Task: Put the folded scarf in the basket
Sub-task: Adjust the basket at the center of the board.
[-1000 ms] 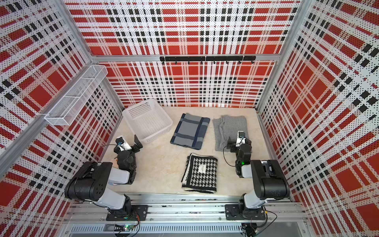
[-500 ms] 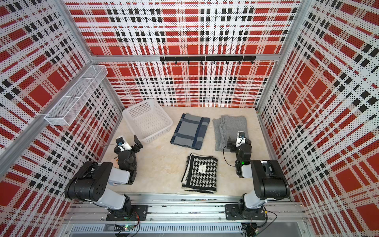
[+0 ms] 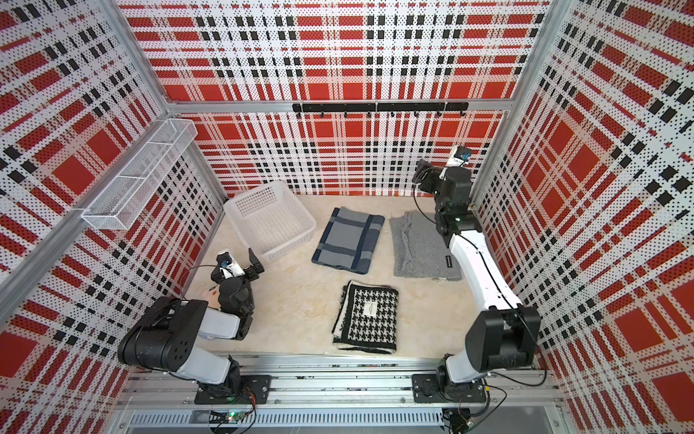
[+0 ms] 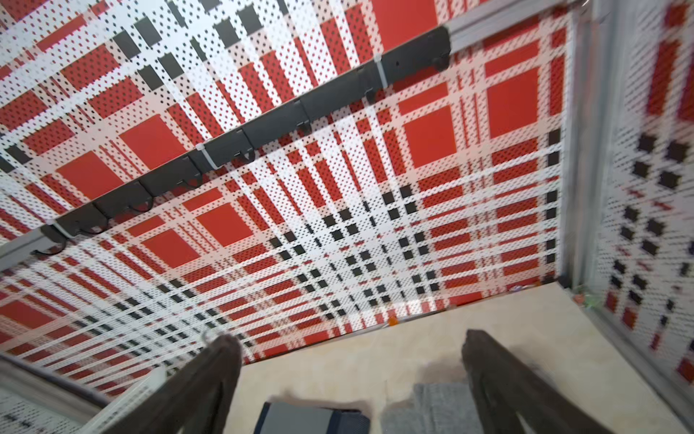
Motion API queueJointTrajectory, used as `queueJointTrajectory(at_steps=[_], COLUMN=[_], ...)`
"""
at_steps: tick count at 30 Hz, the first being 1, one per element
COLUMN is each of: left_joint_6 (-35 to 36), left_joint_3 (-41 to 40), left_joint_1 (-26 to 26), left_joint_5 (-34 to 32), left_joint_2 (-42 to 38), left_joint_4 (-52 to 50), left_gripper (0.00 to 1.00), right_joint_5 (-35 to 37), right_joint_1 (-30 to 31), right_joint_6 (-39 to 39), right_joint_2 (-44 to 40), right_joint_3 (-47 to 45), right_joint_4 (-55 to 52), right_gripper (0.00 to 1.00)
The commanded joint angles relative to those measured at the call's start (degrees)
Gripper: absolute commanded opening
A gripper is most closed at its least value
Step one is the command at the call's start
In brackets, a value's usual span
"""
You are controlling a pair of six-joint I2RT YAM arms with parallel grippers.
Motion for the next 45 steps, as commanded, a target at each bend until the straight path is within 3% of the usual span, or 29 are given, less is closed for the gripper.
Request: queueJointTrajectory(at_steps=[1, 5, 7, 8, 9, 10, 11, 12, 13, 14, 16, 19, 25, 29, 33, 37, 42, 45], left_joint_6=[1.81, 3.45, 2.04, -3.91, -11.67, -23.21, -29.37, -34.38, -39.59, -40.98, -37.93, -33.11, -28.15, -28.72, -28.83, -28.92, -29.05, -28.67], left_joint_3=[8.31, 14.93, 22.7, 28.43, 33.12, 36.85, 37.86, 38.23, 40.12, 44.29, 53.77, 66.4, 83.88, 88.19, 89.2, 91.05, 89.25, 88.07], left_joint_1=[-1.41, -6.1, -9.59, -10.17, -10.14, -8.64, -2.13, 3.6, 8.24, 10.11, 10.96, 12.04, 12.37, 12.98, 13.24, 13.24, 13.16, 13.25], left_joint_5=[-1.2, -5.93, -10.65, -13.03, -14.91, -16.28, -3.74, 9.14, 17.3, 18.59, 15.15, 14.77, 17.4, 16.87, 16.44, 14.39, 10.13, 11.01], left_joint_2=[-5.1, -12.07, -12.61, -12.29, -12.22, -11.92, -11.48, -10.31, -7.84, -5.27, 0.99, 10.74, 25.67, 30.88, 32.92, 34.91, 33.28, 33.04], left_joint_4=[-17.11, -18.56, -23.38, -32.57, -42.78, -51.19, -52.8, -52.41, -54.6, -59.66, -73.61, -87.87, -101.7, -105.95, -106.84, -110.26, -112.49, -112.55], left_gripper=[0.99, 0.99, 0.99, 0.99, 0.99, 0.99, 0.99, 0.99, 0.99, 0.99, 0.99, 0.96, 0.79, 0.61, 0.59, 0.45, 0.53, 0.58], right_joint_5=[-3.36, 5.77, 7.63, 7.49, 4.02, -5.42, -11.99, -12.96, -8.45, -5.51, -1.26, -3.02, -9.26, -10.63, -12.44, -12.62, -11.6, -11.73], right_joint_1=[1.65, 5.67, 5.76, 4.25, 2.28, -0.63, -1.99, -1.87, -0.14, 1.37, 4.39, 5.28, 6.18, 8.03, 9.47, 10.78, 11.75, 11.83], right_joint_6=[4.8, -1.08, 1.43, 4.1, 14.23, 17.46, 18.16, 17.17, 14.58, 11.9, 7.68, 7.24, 6.07, 5.07, 5.77, 5.39, 4.88, 4.95], right_joint_2=[1.32, 1.36, 0.02, -0.69, -1.01, -1.17, -0.78, 0.87, 3.44, 5.98, 11.41, 14.17, 22.25, 25.42, 27.77, 29.43, 29.93, 30.13], right_joint_3=[-3.67, 6.01, 5.23, 3.24, 0.96, -2.99, -6.02, -5.63, -1.11, 3.15, 11.17, 12.66, 17.12, 19.68, 19.48, 20.01, 19.77, 18.86], right_joint_4=[-11.33, -18.99, -17.69, -17.25, -17.21, -12.89, -7.59, -8.37, -16.27, -22.86, -33.25, -36.82, -42.91, -44.63, -45.26, -46.66, -48.14, -48.15], right_gripper=[1.0, 1.0, 1.0, 1.0, 1.0, 1.0, 1.0, 1.0, 1.0, 0.98, 0.91, 0.86, 0.83, 0.83, 0.82, 0.8, 0.79, 0.79])
